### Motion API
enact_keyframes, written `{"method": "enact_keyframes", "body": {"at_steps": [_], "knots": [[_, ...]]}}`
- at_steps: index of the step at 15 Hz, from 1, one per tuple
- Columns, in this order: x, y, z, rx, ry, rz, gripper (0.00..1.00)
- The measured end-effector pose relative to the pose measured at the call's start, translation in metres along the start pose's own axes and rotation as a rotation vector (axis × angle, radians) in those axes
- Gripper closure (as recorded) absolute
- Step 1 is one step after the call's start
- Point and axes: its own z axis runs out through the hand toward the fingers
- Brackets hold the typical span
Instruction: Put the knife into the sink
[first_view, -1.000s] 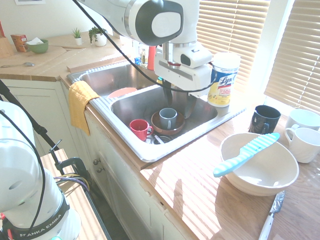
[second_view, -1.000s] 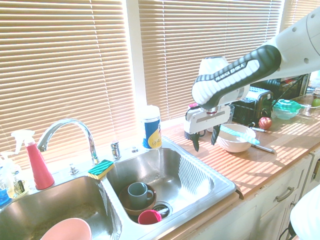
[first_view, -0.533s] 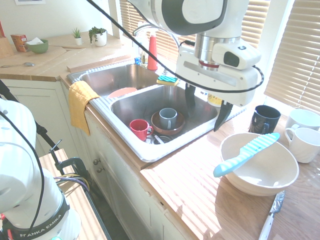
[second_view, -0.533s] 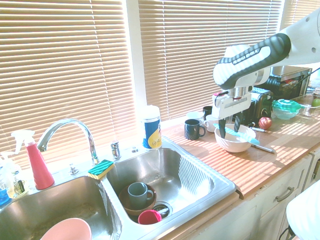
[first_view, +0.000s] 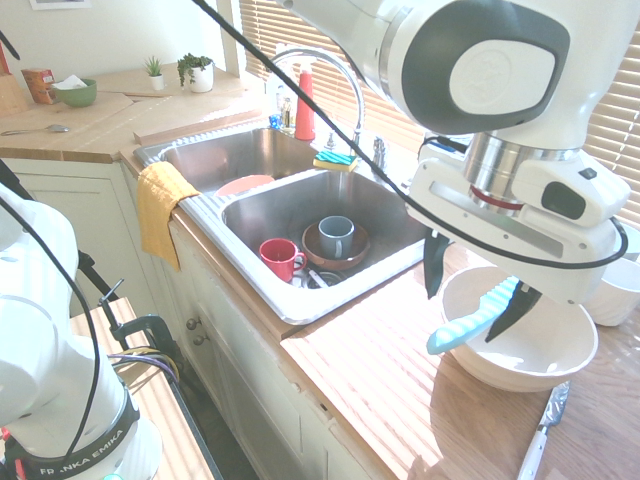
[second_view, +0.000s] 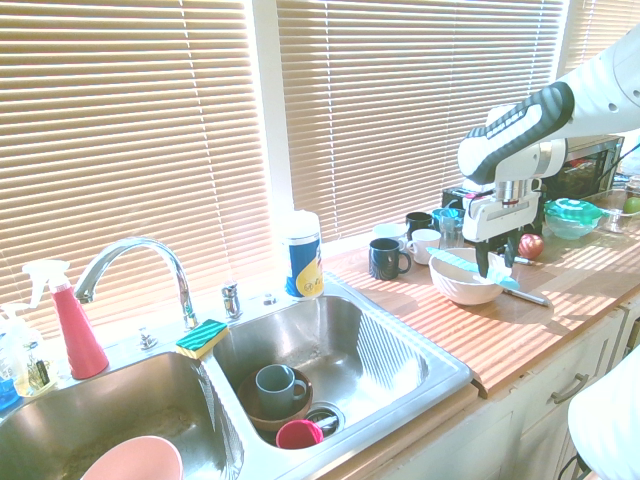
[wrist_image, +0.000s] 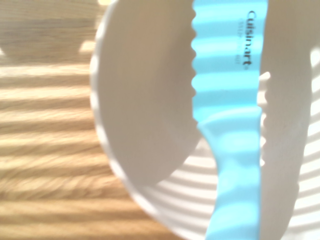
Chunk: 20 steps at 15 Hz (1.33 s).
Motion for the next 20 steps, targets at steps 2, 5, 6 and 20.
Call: {"method": "enact_keyframes", "body": {"at_steps": [2,5,6,20], "knots": [[0.009,-0.004,0.009,0.006,0.033,0.006,1.00],[0.014,-0.007,0.019,0.007,0.041,0.014,1.00],[0.014,-0.007,0.022,0.006,0.038,0.015,1.00],[0.012,-0.026,0.020,0.038,0.041,0.001,1.00]]}}
